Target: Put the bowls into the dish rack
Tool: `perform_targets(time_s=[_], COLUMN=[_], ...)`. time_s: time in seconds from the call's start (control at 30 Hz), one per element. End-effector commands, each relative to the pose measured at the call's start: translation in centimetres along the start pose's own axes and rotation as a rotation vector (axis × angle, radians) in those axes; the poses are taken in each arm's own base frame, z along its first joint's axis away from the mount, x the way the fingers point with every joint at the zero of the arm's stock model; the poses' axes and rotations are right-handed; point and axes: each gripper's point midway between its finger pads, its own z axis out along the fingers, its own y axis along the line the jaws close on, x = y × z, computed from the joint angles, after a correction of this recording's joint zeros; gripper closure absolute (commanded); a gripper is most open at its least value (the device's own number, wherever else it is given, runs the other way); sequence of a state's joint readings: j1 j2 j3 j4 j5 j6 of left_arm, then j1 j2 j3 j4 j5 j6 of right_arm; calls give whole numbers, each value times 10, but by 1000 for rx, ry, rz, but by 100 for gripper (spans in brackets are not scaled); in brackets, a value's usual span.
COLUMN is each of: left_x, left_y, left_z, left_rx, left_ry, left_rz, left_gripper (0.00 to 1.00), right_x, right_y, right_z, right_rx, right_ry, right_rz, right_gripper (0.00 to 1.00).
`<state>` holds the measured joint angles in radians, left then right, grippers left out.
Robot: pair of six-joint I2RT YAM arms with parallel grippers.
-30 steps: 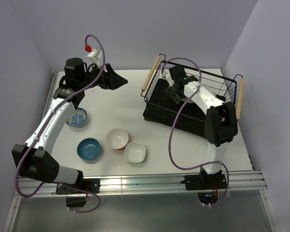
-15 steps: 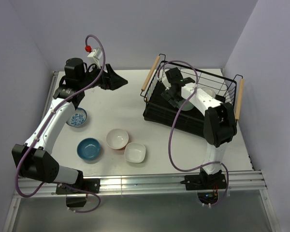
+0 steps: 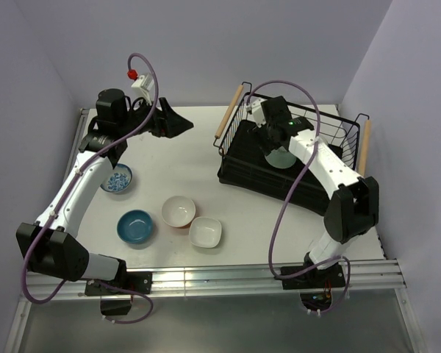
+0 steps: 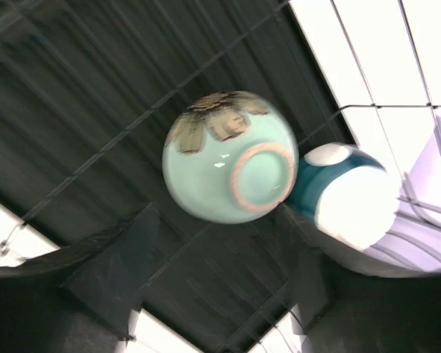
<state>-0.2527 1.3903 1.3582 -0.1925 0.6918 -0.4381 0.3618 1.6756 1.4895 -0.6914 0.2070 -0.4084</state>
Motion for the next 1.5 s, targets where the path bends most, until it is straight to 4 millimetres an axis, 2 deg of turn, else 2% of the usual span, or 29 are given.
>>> perform_targets(time_s=[0.0, 0.07, 0.1, 0.17, 0.2, 0.3, 0.4, 0.53, 0.67, 0.77, 0.8, 1.0, 1.17, 1.27, 1.4, 1.43, 1.47], left_x=[-13, -13, -13, -13, -14, -14, -13, -13, -11, -10, -9, -7, -6, -6, -4, -5, -3], left_y=[-13, -12, -13, -12, -12, -13, -12, -8, -7, -5, -5, -2, -1, 0, 0, -1, -1], left_z=[-11, -10, -11, -11, -11, -12, -12, -10, -9, -7, -7, -7, -7, -6, -7, -8, -8], left_rx=[21, 21, 21, 19, 19, 16, 14, 9, 11, 11, 11, 3, 2, 4, 3, 4, 6], left_ry=[-47, -47, -47, -50, -51, -51, -51, -51, -47, -43, -42, -33, -31, -30, -26, -28, -24], left_rz=[55, 50, 49, 48, 47, 49, 51, 49, 44, 41, 40, 44, 42, 38, 41, 44, 39], left_gripper=[16, 16, 16, 16, 16, 16, 16, 16, 16, 16, 16, 16, 16, 16, 17, 17, 17], right_x=[3, 12, 20, 27, 33, 46, 61, 66, 62, 51, 53, 48, 44, 41, 22, 13, 3], right_y=[20, 33, 39, 46, 49, 53, 52, 42, 23, 4, 2, -25, -43, -47, -35, -24, -24], right_z=[-18, -17, -11, -5, 2, 16, 32, 55, 68, 74, 81, 93, 94, 90, 70, 65, 56], right_rx=[-100, -157, -180, -202, -206, -205, -191, -162, -123, -84, -81, -11, 55, 55, -36, -85, -92], right_ry=[-18, 20, 56, 86, 114, 176, 223, 247, 242, 223, 234, 228, 220, 209, 142, 112, 78], right_rz=[55, 59, 67, 84, 88, 98, 83, 99, 123, 144, 147, 200, 245, 257, 275, 275, 277], right_gripper=[32, 46, 60, 73, 90, 100, 100, 100, 100, 100, 100, 100, 100, 100, 100, 100, 100])
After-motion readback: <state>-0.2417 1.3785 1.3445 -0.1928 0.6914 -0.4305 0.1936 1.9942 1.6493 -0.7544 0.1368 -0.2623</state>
